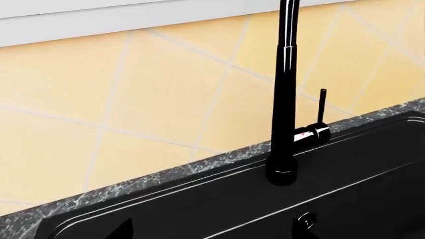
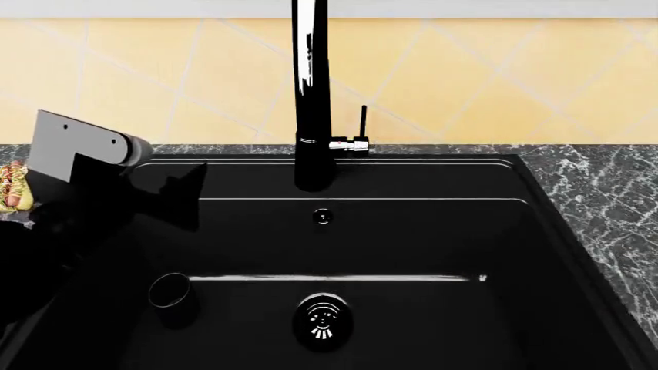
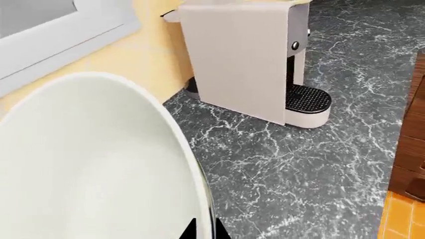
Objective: Pick the cup and bowl from the sink and place them on the counter for drying.
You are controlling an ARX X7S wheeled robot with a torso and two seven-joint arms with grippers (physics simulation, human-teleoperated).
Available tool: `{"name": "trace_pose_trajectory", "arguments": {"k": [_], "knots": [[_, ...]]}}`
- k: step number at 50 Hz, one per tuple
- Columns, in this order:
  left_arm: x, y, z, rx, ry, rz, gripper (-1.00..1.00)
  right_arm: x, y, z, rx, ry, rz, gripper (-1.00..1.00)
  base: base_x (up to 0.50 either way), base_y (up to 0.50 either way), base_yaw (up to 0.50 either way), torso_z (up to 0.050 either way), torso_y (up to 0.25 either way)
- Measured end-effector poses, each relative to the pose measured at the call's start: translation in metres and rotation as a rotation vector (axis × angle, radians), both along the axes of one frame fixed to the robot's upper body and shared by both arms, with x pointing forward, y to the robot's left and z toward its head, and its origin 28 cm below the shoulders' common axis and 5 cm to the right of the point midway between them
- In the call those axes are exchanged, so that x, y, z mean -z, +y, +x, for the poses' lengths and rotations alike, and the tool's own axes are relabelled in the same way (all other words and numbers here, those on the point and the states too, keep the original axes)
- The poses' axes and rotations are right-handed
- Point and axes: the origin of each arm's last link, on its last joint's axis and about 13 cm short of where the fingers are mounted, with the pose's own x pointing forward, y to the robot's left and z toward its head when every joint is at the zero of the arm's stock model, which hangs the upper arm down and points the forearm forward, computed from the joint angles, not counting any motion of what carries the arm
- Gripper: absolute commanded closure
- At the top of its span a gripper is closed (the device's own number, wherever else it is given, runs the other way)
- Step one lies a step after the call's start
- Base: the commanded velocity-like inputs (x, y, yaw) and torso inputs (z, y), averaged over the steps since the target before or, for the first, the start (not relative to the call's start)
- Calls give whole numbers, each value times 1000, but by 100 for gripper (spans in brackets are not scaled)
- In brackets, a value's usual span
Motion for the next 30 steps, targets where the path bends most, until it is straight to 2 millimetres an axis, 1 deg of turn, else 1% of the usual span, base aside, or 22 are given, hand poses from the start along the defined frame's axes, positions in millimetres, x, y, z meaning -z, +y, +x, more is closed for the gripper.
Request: {"name": "trace_pose_trajectory", "arguments": {"k": [2,3,7,9,11,13,16,19,24,30], "knots": [[0,-1,0,1,-2,0,-100,1,-6,-2,38,-25,17,100,0,0,0,0,0],[0,-2,0,1,-2,0,-100,-1,-6,-1,59,-22,2,100,0,0,0,0,0],[-1,-3,0,6,-3,0,-100,-12,8,18,69,-20,-116,100,0,0,0,0,0],[-1,-4,0,7,-3,1,-100,-14,15,29,57,-38,-152,100,0,0,0,0,0],[-1,-4,0,8,-3,1,-100,-12,20,41,39,-65,-163,100,0,0,0,0,0],[0,-4,-1,8,-2,0,-100,-4,22,53,21,-94,-146,100,0,0,0,0,0],[0,-3,-2,9,-1,0,-100,14,20,66,9,-129,-85,100,0,0,0,0,0],[-1,-4,-3,8,-2,1,-100,34,15,76,32,-144,-23,100,0,0,0,0,0],[-1,-4,-4,8,-2,2,-100,63,5,84,110,-145,49,100,0,0,0,0,0],[-1,-3,-5,9,-1,4,-100,92,-5,89,199,-136,96,100,0,0,0,0,0]]}}
